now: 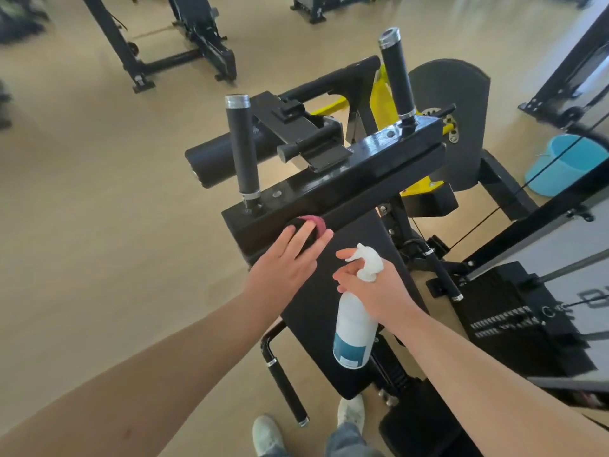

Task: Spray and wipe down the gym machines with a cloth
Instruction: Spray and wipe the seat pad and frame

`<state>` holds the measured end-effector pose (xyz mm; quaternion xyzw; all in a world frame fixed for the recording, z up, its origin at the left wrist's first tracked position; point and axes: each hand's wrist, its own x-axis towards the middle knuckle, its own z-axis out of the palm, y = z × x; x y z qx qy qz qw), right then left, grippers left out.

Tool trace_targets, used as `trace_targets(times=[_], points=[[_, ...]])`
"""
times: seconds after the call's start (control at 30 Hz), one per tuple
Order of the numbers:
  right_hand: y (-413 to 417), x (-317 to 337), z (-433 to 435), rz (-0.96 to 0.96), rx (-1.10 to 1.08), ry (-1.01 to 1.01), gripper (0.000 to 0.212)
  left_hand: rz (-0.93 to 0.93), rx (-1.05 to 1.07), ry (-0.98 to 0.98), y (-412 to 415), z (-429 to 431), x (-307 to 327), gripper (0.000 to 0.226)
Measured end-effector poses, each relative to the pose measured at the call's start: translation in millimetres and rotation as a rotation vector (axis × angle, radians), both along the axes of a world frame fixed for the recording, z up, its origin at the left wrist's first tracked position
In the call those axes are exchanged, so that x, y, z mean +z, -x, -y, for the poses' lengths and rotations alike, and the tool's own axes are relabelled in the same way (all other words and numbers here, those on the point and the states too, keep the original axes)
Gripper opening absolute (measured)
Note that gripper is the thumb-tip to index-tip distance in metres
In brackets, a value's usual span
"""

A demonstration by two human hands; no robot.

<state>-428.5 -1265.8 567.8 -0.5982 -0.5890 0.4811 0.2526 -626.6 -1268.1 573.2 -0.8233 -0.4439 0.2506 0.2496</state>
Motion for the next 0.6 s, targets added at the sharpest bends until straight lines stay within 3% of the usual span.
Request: trace_targets(times=[0.33,0.6], points=[[25.9,1.9,21.0,-0.045,0.033,0.018,0.017,0.183,0.016,-0.022,47.3,49.2,10.2,0.035],[40.1,-8.9,40.5,-0.022,0.02,0.031,0.015,0.67,0.01,0.094,34.4,74.0,19.4,0.039]])
